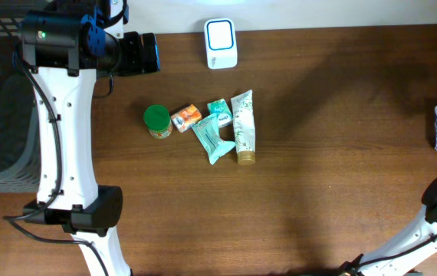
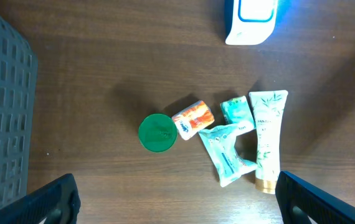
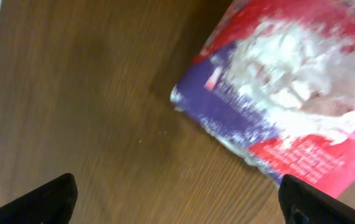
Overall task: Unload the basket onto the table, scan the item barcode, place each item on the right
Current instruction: 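Carry the purple-red pack to the table's far right edge and release, then reach the right gripper to the white Pantene tube and grasp it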
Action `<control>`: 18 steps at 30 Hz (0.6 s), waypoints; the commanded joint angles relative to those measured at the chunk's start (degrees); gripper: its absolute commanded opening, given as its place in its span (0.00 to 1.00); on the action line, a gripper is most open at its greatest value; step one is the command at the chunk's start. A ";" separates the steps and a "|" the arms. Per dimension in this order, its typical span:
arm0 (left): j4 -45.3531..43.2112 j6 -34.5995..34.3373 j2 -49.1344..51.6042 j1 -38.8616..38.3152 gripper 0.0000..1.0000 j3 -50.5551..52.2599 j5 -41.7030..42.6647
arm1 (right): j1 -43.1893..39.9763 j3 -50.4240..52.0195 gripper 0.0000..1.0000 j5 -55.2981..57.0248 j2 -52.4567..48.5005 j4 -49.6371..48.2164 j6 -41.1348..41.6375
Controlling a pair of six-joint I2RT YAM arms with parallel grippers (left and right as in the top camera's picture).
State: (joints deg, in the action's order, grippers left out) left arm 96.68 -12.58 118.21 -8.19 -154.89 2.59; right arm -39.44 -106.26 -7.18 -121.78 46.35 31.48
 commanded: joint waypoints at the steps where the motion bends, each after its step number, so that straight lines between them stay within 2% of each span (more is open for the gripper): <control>1: 0.04 0.92 -0.83 0.11 0.99 -0.61 0.13 | 1.77 0.17 0.99 -2.91 7.04 0.59 -1.70; 2: 0.04 0.90 -0.83 0.11 0.99 -0.61 0.13 | 2.78 0.17 0.99 -5.92 10.19 0.59 -2.27; 3: 0.04 0.92 -0.83 0.11 0.99 -0.61 0.13 | 3.96 0.17 0.99 -12.55 12.61 0.61 -6.60; 4: 0.04 0.92 -0.83 0.11 0.99 -0.61 0.13 | 6.34 0.17 0.99 -23.87 14.73 1.99 -13.38; 5: 0.02 0.92 -0.83 0.11 0.99 -0.63 0.13 | 9.53 0.17 0.99 -33.07 15.15 5.86 -18.47; 6: 0.04 0.90 -0.83 0.11 0.99 -0.61 0.13 | 12.72 0.20 0.99 -35.04 14.84 9.94 -20.68; 9: 0.04 0.92 -0.83 0.11 0.99 -0.61 0.13 | 29.31 0.31 0.99 -27.80 10.62 16.65 -28.22; 12: 0.04 0.92 -0.83 0.11 0.99 -0.63 0.13 | 44.81 0.31 0.99 -17.90 3.56 16.33 -28.04; 15: 0.04 0.92 -0.83 0.11 0.99 -0.61 0.13 | 52.06 0.31 0.99 -12.87 -3.19 16.15 -28.06; 18: 0.04 0.92 -0.83 0.11 0.99 -0.61 0.13 | 55.60 0.31 0.99 -12.90 -9.03 15.65 -28.04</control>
State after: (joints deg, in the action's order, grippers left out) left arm 96.68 -12.58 118.21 -8.19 -154.89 2.59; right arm 15.27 -106.17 -21.85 -128.77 62.11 4.05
